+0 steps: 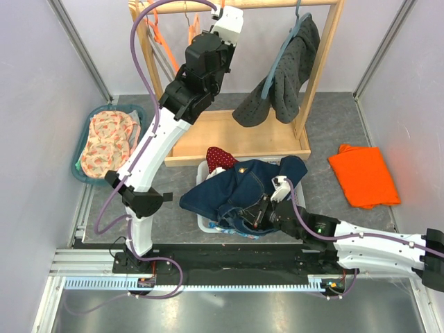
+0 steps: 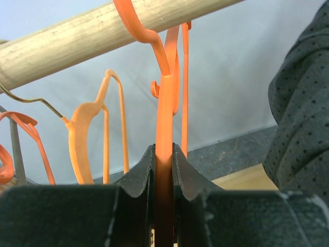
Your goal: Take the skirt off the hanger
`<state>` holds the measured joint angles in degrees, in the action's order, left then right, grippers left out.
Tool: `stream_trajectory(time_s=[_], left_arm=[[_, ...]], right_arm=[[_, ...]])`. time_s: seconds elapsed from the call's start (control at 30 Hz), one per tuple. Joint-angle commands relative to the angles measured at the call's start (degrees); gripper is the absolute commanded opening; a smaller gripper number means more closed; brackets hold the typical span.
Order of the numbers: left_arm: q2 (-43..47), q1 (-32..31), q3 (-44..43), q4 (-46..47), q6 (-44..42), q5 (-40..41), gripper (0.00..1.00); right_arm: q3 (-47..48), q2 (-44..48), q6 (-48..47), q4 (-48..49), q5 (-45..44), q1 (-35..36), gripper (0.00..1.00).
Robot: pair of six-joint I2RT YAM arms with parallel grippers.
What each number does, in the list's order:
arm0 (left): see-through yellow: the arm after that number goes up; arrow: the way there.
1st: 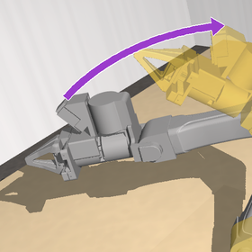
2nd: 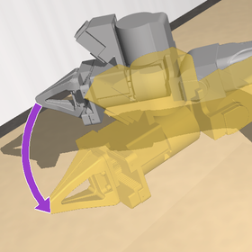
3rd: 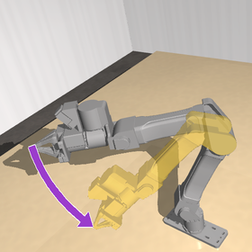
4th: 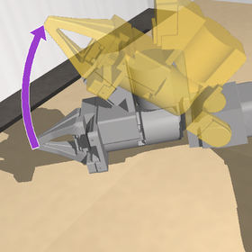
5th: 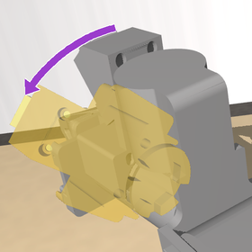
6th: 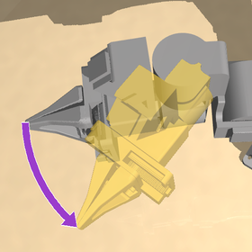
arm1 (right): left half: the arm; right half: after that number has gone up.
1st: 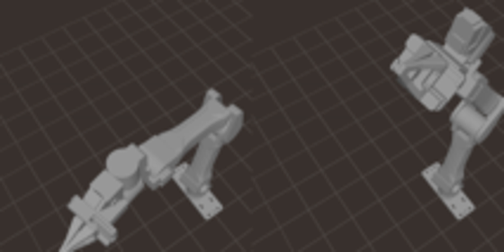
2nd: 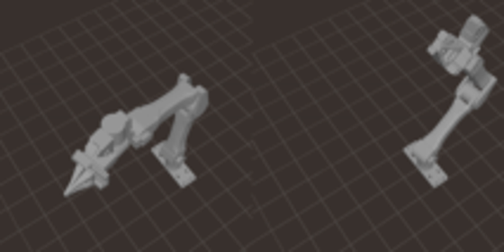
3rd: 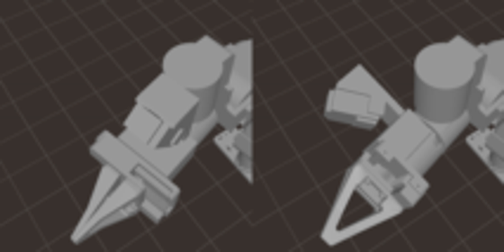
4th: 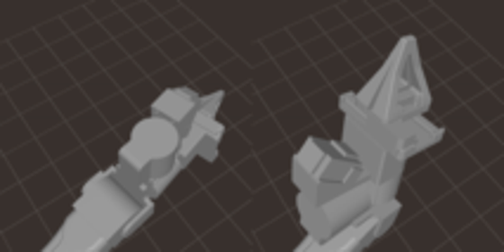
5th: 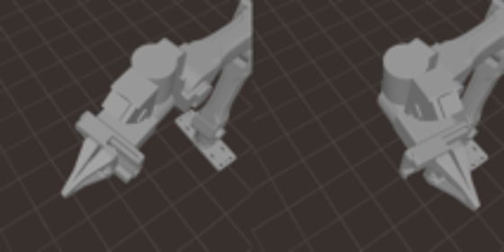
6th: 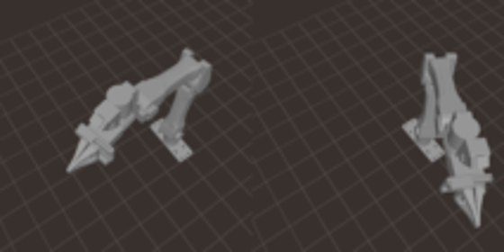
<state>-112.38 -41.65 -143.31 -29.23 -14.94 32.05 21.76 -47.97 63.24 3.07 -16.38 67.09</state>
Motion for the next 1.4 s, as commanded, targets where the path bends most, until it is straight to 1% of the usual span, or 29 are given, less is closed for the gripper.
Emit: stream_trajectory(time_s=[0.0,0.23,0.4,0.43,0.47,0.5,0.53,0.57,0.6,0.63,0.67,0.7,0.77,0.8,0.83,0.87,0.93,0.97,1.0,1.03,1.07,1.1,1.13,1.17,1.2,1.23,1.27,1.33,1.37], left_arm=[[-1.0,1.1,-0.5,5.7,-2.4,4.2,0.02],[0.0,1.6,3.6,4.6,-1.8,4.8,0.02],[2.3,1.5,7.2,1.6,-0.7,3.1,0.02],[2.9,1.4,7.8,1.3,-0.4,3.0,0.04],[4.1,1.4,9.1,1.1,-0.2,2.8,0.07],[4.6,1.4,9.5,0.6,0.2,2.2,0.2],[5.1,1.2,10.0,0.3,0.3,2.1,0.3],[6.4,1.1,10.8,0.2,0.3,2.0,0.54],[6.9,0.9,11.1,0.1,0.3,1.9,0.62],[7.6,0.7,11.4,0.0,0.4,1.9,0.67],[8.7,0.6,12.0,-0.2,0.5,1.8,0.7],[9.4,0.3,12.3,-0.4,0.5,1.3,0.7],[10.4,0.0,13.0,-0.5,0.6,1.3,0.72],[11.6,-0.4,13.1,-0.6,0.7,1.1,0.73],[12.2,-0.6,13.3,-1.1,0.8,1.0,0.75],[13.9,-0.8,13.5,-1.3,0.8,0.4,0.79],[15.9,-1.4,14.0,-2.1,0.9,-0.8,0.83],[17.1,-1.8,14.3,-2.2,0.9,-1.8,0.85],[19.5,-1.9,14.5,-2.3,1.0,-2.3,0.87],[20.7,-1.9,15.2,-2.7,0.9,-2.9,0.93],[21.8,-2.1,15.5,-2.8,0.9,-3.5,0.96],[23.9,-2.3,15.8,-3.0,0.7,-3.8,0.99],[24.9,-2.4,16.1,-3.4,0.5,-4.1,1.0],[26.1,-2.4,16.6,-3.5,0.4,-4.8,1.0],[28.2,-2.3,17.4,-3.5,0.2,-5.1,1.0],[29.2,-2.3,17.9,-3.5,0.2,-5.5,1.0],[30.2,-2.4,18.4,-3.5,0.2,-5.9,1.0],[32.7,-2.4,19.7,-3.6,0.3,-6.7,0.99],[33.4,-2.4,20.1,-4.0,0.3,-6.9,1.0]], right_arm=[[-1.1,2.8,-1.1,-8.1,-0.1,-0.7,0.0],[7.6,5.6,-4.8,-15.1,-2.2,-1.3,0.0],[10.1,4.8,-3.5,-16.9,-2.2,-1.3,0.0],[12.0,4.0,-3.3,-18.1,-2.6,-1.3,0.0],[13.0,2.1,-3.3,-20.8,-2.8,-1.3,0.04],[14.2,1.1,-3.4,-22.1,-2.9,-1.3,0.08],[16.2,0.2,-3.8,-23.4,-3.4,-1.3,0.1],[17.0,-1.2,-4.2,-24.9,-3.7,-1.3,0.16],[18.1,-1.8,-4.2,-25.6,-4.1,-1.3,0.2],[18.6,-2.4,-4.3,-26.0,-4.4,-1.3,0.26],[19.0,-2.5,-4.4,-26.4,-4.6,-1.3,0.27],[20.0,-2.6,-4.5,-26.7,-4.9,-1.3,0.28],[21.5,-2.6,-5.8,-28.2,-5.5,-1.3,0.38],[23.9,-2.6,-6.3,-29.3,-6.2,-1.3,0.43],[25.5,-2.6,-7.1,-31.9,-7.5,-1.3,0.47],[29.4,-2.7,-9.0,-33.4,-8.4,-1.3,0.48],[34.4,-3.2,-12.1,-37.8,-10.5,-1.3,0.54],[40.3,-3.7,-15.1,-39.8,-10.9,-1.4,0.58],[43.6,-5.7,-17.0,-41.5,-11.3,-1.3,0.67],[47.1,-7.2,-18.2,-46.1,-11.7,-1.4,0.71],[54.6,-9.0,-19.4,-49.1,-12.6,-1.4,0.72],[58.8,-13.9,-21.1,-52.4,-13.3,-1.4,0.74],[63.4,-16.3,-21.7,-60.2,-14.5,-1.4,0.75],[72.3,-18.8,-22.2,-63.9,-19.3,-1.4,0.75],[76.4,-22.3,-23.4,-66.7,-21.9,-1.3,0.75],[80.0,-23.5,-24.6,-69.1,-24.7,-1.5,0.75],[86.1,-24.6,-25.9,-69.3,-29.0,-2.0,0.75],[92.6,-28.7,-30.0,-68.6,-30.7,-6.8,0.74],[99.5,-30.6,-31.1,-68.6,-31.0,-8.7,0.75]])
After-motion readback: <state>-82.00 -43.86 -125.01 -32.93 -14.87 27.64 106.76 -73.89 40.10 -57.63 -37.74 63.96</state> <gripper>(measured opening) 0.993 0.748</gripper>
